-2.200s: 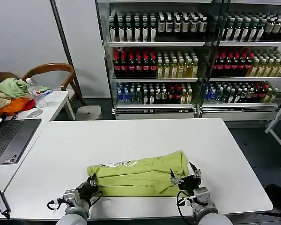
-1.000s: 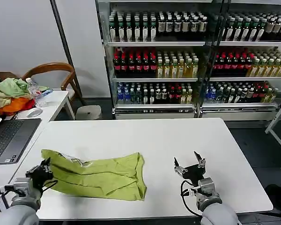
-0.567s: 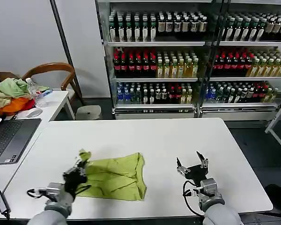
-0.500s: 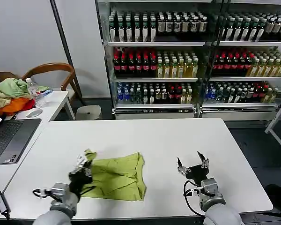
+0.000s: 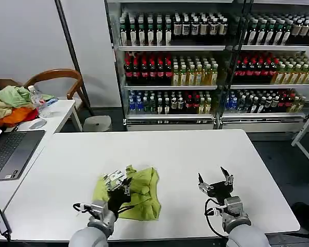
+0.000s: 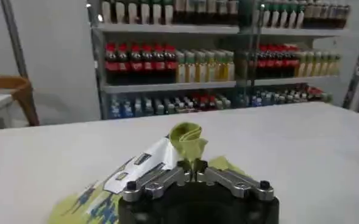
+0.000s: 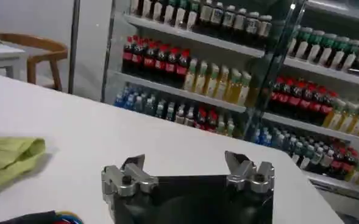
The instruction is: Fold and organize the clothes.
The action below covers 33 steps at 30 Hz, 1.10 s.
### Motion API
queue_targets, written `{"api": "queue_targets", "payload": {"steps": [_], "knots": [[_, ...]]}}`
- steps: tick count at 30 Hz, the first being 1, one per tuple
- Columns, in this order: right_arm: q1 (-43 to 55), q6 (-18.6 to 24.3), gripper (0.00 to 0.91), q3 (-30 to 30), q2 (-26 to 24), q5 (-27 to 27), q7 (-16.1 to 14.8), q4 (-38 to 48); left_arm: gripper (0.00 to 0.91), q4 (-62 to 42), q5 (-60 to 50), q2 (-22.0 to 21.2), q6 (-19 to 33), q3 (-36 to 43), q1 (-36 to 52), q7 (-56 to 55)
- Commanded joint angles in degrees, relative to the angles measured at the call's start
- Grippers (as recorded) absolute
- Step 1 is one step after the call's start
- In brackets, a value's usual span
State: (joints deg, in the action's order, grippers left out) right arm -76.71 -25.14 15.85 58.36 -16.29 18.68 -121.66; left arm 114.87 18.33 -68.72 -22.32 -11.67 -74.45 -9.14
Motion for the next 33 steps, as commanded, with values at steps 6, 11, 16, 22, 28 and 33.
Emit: {"api": "queue_targets", "payload": {"steps": [6,11,16,22,28,33], "knots": [[0.2,-0.1,0.907,-0.2,0.4,0.2,0.0,-0.1,0.907,-3.8,1.6,-1.9,2.4,5.0,4.1,0.5],[0.1,-0.2,0.907,-0.1,0.4,0.2,0.0,-0.2,0.907,-2.6,4.4,-3.1,5.5,7.0,3.5,0.7],[0.4,-0.2,0.907,-0.2,0.5,0.3,-0.1,0.0,0.907,0.8,5.8,-3.1,7.9,6.5,2.6,0.9],[1.1,0.0,0.907,-0.4,0.4,0.3,-0.2,0.0,0.907,3.4,5.6,2.5,8.0,-3.3,-0.6,0.7],[1.8,0.2,0.907,-0.7,0.3,0.3,-0.2,0.2,0.907,1.6,10.8,7.0,2.8,-12.9,-5.2,-5.7],[2.0,0.2,0.907,-0.7,-0.1,0.3,-0.2,0.2,0.907,-0.6,17.5,6.9,-3.7,-15.2,-5.6,-9.8]]}}
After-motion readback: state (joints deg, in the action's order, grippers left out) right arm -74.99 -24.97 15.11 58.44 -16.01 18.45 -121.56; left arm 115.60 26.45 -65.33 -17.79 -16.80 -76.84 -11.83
